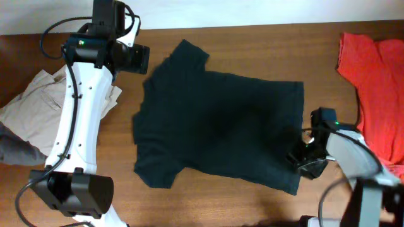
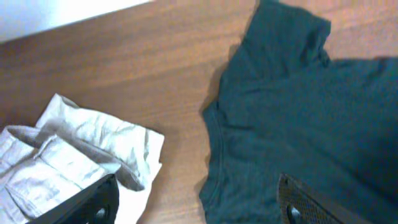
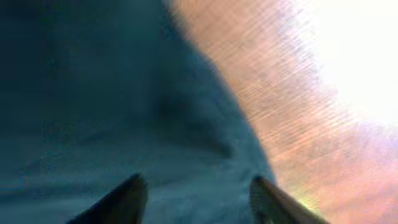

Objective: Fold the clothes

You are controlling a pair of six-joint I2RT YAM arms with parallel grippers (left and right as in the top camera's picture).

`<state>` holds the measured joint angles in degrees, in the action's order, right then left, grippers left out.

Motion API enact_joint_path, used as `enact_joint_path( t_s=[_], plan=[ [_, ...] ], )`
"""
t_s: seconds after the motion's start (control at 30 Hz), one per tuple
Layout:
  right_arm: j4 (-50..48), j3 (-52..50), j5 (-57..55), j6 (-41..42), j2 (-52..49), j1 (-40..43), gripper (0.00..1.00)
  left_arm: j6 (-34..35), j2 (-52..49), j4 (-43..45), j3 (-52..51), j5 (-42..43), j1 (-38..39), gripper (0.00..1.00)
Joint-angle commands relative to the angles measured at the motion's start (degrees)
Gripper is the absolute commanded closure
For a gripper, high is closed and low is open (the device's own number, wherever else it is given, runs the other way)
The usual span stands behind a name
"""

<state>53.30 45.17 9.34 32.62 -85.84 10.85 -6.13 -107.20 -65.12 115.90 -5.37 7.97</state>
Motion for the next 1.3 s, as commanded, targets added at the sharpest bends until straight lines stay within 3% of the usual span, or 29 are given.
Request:
enact_joint_path(
  t_s=[0.0,0.13,0.3,0.4,0.57,0.8,0.93,1.27],
  plan=[
    [-0.9,4.3,3.6,-2.8,7.4,0.4,0.3,0.5,-1.2,1.3,0.3,2.4,0.2,0.19],
    [-5.2,5.8,4.2,-5.6,10.5,0.4,0.36,-0.2,-3.9,4.1,0.3,5.0,0.2,0.27],
    [-12.6,5.8,4.2,-8.9,9.2,0.4,0.43,-0.2,-9.9,7.3,0.3,5.7,0.2,0.56],
    [-18.1,5.8,4.2,-8.9,6.3,0.4,0.58,-2.6,-14.1,9.3,0.3,8.7,0.2,0.75],
    [-28.6,5.8,4.2,-12.5,-0.5,0.5,0.7,-6.8,-20.6,13.4,0.3,14.5,0.3,0.89],
    [-42.9,5.8,9.3,-12.2,-11.9,0.5,0.89,-12.6,-27.0,18.3,0.3,16.6,1.1,0.94],
    [-48.9,5.8,9.3,-9.6,-17.8,0.5,0.9,-16.7,-29.3,19.9,0.3,16.5,1.1,0.95],
    [-52.9,6.4,8.0,-9.7,-21.4,0.5,0.89,-16.6,-36.2,26.4,0.3,14.8,0.6,0.95]
  ],
)
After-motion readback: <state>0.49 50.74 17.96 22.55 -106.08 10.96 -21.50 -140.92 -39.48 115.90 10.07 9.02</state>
